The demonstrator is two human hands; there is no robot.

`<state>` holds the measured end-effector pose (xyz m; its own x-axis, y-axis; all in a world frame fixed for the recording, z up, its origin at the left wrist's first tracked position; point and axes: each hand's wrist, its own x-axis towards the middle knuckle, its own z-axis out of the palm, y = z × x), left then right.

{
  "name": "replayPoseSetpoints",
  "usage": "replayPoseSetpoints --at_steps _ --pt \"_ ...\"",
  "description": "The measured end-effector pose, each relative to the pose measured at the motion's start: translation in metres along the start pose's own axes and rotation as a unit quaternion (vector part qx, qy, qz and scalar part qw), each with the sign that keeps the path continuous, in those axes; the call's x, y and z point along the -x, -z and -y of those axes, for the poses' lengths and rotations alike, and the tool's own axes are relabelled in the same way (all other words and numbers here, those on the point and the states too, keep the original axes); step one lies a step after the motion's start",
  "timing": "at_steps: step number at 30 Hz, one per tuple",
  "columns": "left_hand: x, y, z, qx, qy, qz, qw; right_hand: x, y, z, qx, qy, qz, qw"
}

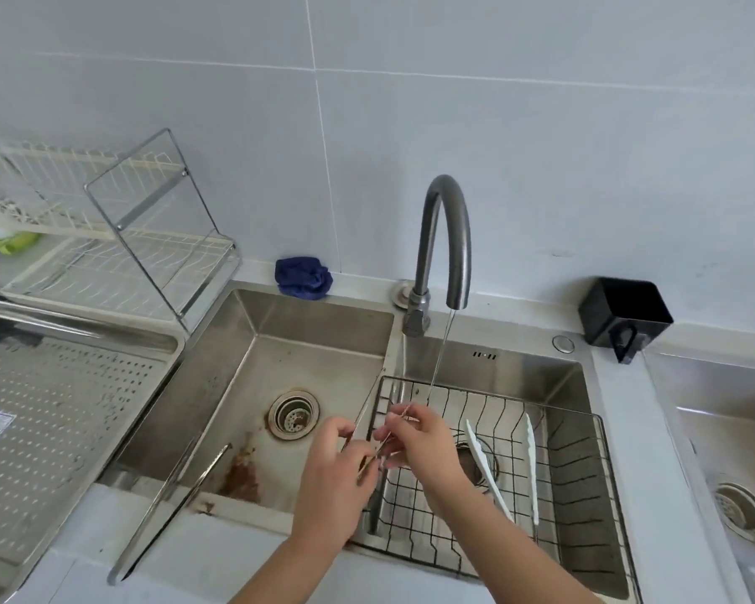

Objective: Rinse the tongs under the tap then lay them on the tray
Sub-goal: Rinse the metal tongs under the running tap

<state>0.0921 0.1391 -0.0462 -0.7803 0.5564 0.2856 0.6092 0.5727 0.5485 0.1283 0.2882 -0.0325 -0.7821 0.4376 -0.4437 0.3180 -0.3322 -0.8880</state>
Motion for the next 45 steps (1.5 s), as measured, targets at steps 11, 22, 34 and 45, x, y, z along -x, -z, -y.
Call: replayPoseSetpoints --at_steps 11,22,34,45 --pt "-0.032 -0.019 -0.012 0.272 0.255 0.198 0.907 -0.018 0.028 0.006 -0.028 -0.001 -0.037 0.999" --pt "-0.050 -0.023 -0.014 0.157 0.198 0.200 0.947 -0.061 0.033 0.020 0.054 0.001 -0.130 0.990" --pt "-0.062 -0.022 -0.013 0.197 0.232 0.204 0.930 -0.067 0.037 0.018 0.018 0.005 -0.103 0.995" --pt "-0.063 -0.015 -0.008 0.148 0.217 0.211 0.941 -0.068 0.042 0.022 0.006 -0.010 -0.076 0.997"
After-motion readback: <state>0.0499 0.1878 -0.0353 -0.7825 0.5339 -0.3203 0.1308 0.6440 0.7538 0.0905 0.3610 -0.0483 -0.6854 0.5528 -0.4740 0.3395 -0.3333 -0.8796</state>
